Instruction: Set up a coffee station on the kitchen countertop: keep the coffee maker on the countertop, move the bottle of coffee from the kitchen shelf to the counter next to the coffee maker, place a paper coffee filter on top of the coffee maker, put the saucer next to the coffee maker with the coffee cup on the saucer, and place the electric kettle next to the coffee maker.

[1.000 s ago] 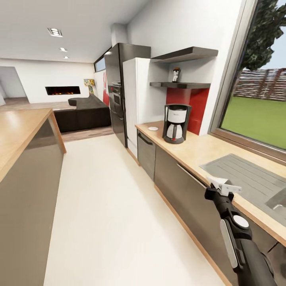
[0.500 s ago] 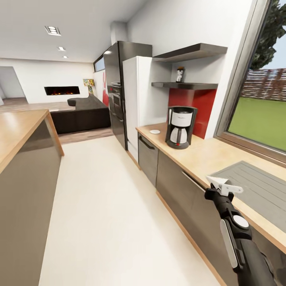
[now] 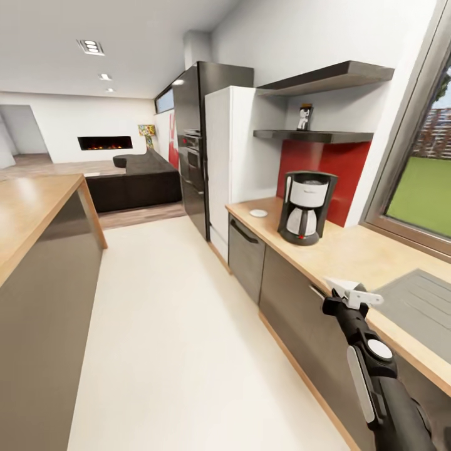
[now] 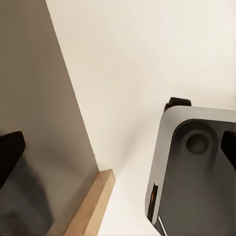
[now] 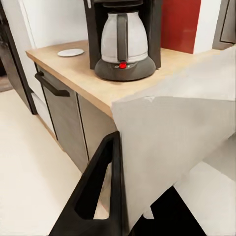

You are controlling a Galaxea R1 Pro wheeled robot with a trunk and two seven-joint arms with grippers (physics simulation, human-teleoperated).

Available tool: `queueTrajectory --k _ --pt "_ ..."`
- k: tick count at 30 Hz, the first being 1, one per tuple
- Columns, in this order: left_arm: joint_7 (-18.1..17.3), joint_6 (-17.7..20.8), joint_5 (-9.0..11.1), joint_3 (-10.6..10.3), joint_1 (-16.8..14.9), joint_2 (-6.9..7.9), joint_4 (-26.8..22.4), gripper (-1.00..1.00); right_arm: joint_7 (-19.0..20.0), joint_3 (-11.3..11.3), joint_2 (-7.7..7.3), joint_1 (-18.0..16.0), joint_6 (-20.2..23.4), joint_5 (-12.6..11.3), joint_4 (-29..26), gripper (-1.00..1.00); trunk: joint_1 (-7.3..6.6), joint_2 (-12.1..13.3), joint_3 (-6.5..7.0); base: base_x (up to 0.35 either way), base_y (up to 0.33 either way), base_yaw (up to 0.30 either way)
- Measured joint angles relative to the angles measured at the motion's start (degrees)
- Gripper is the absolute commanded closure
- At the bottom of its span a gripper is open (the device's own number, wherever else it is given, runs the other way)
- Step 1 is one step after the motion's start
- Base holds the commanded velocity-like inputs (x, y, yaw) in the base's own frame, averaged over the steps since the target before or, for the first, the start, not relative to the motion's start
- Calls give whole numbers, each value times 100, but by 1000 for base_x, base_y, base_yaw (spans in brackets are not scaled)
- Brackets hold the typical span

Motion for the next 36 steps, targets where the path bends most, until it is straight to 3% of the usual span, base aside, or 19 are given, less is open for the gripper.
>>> queueTrajectory --k 36 --pt "0 -1 -2 0 4 0 2 -100 -3 5 0 1 1 -6 -11 100 0 0 0 316 102 10"
